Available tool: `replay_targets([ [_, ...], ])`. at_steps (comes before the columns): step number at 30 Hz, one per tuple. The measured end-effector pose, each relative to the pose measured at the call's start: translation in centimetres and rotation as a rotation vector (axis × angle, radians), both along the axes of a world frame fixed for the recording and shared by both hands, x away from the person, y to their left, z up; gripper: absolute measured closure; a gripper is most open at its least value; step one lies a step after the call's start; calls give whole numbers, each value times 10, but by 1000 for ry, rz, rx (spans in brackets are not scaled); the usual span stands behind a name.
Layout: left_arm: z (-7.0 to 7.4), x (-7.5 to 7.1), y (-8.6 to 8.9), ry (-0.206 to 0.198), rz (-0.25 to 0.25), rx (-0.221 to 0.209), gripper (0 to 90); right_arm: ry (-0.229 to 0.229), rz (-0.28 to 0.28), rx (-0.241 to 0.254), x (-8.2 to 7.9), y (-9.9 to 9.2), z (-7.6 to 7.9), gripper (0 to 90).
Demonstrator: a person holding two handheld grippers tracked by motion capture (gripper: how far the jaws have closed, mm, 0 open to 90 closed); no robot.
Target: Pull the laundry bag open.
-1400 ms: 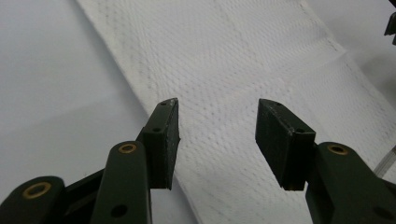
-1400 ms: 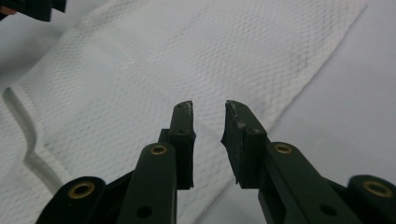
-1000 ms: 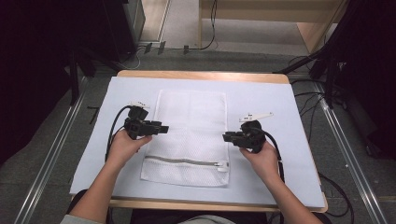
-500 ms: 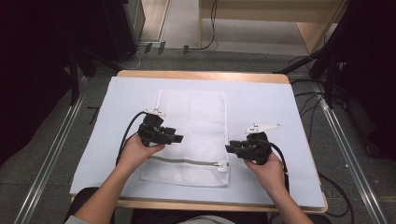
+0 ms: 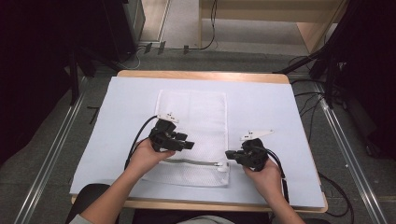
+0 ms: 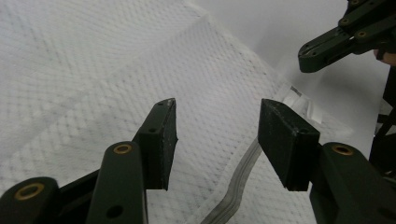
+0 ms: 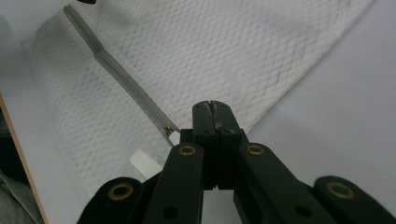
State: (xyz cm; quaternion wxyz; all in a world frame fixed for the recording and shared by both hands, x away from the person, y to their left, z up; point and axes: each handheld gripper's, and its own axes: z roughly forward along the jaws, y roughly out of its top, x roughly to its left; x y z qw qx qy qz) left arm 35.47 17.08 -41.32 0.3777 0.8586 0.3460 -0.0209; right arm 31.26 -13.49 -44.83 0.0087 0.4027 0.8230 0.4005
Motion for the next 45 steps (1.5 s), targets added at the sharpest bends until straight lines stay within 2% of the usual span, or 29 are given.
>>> replay_targets([
  [4, -1, 0, -5, -15, -22, 3, 524, 42, -8, 8, -2, 1, -6, 900],
  [6, -2, 1, -6, -12, -32, 7, 573, 44, -1, -12, -3, 5, -9, 900],
  [11, -1, 3, -8, -26, -28, 5, 580, 74, 5, -47, -4, 10, -17, 900],
  [15, -3, 4, -9, -19, -34, 11, 579, 75, 30, -48, -6, 14, -18, 900],
  [23, -5, 3, -10, -16, -44, 21, 578, 85, 40, -37, -8, 19, -16, 900],
  [27, -6, 3, -11, -11, -50, 27, 582, 57, 23, -44, -4, 18, -17, 900],
  [33, -8, 2, -11, -6, -57, 29, 601, 83, 56, -35, -2, 20, -22, 900],
  [36, -9, 0, -13, 19, -80, 21, 687, 90, 69, -1, 0, 16, -25, 900],
  [38, -12, -4, -14, 8, -88, 35, 762, 99, 58, -1, -1, 16, -25, 900],
  [42, -23, -10, -20, 49, -108, 37, 893, 114, 55, -12, -3, 16, -23, 900],
  [44, -29, -11, -24, 85, -134, 43, 900, 116, 58, -15, -4, 17, -22, 900],
  [45, -32, -12, -27, 85, -137, 59, 900, 117, 57, -14, -4, 17, -22, 900],
])
